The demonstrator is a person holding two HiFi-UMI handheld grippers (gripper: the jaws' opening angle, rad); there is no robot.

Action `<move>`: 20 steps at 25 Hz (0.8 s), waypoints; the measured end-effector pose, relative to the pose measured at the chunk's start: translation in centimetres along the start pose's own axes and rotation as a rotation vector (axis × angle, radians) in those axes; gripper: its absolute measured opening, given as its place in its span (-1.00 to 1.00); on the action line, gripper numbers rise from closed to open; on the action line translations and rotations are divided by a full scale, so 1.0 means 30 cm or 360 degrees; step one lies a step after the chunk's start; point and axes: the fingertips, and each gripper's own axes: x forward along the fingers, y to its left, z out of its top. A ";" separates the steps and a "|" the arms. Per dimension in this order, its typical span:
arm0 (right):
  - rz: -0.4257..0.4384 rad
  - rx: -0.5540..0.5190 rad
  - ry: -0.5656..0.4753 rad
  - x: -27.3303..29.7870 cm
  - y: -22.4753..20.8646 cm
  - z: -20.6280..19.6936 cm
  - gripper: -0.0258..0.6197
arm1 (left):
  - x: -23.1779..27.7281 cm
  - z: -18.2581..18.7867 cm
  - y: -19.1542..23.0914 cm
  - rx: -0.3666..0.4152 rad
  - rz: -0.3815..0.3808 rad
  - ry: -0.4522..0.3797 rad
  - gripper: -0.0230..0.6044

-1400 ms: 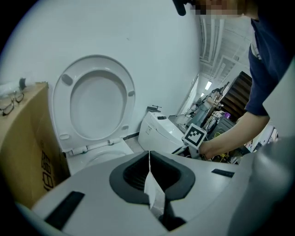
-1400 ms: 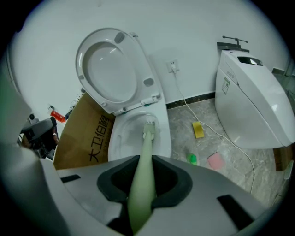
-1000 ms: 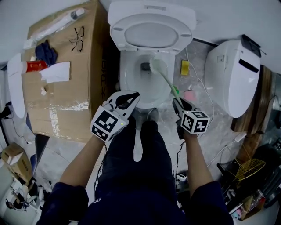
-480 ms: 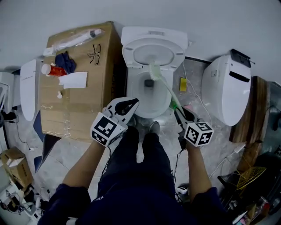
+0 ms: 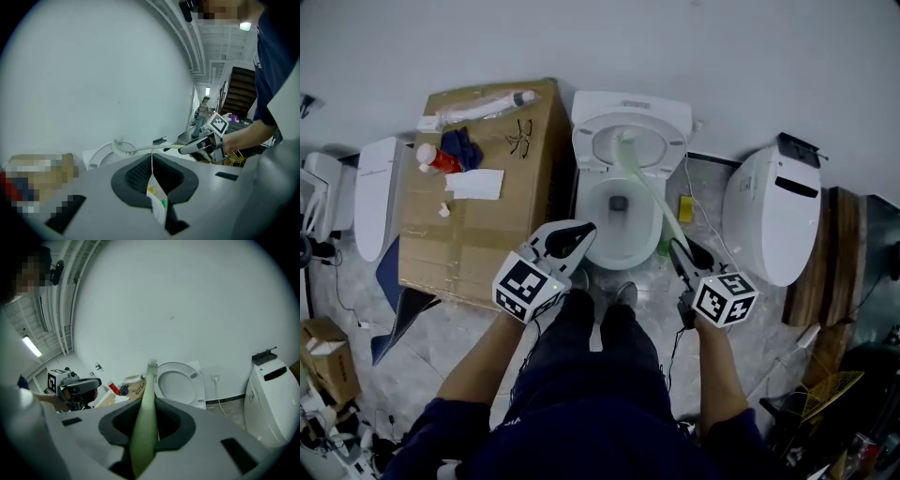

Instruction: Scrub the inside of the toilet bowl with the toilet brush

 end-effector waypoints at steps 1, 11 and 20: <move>0.0011 -0.0018 -0.0017 -0.012 0.017 0.020 -0.66 | -0.012 0.018 -0.007 0.0005 0.0003 -0.0017 -0.81; 0.0118 -0.0135 -0.0158 -0.117 0.161 0.185 -0.66 | -0.091 0.149 -0.061 0.0040 0.0039 -0.0131 -0.81; 0.0180 -0.0207 -0.0210 -0.183 0.232 0.254 -0.66 | -0.126 0.250 -0.090 0.0084 0.0064 -0.0214 -0.81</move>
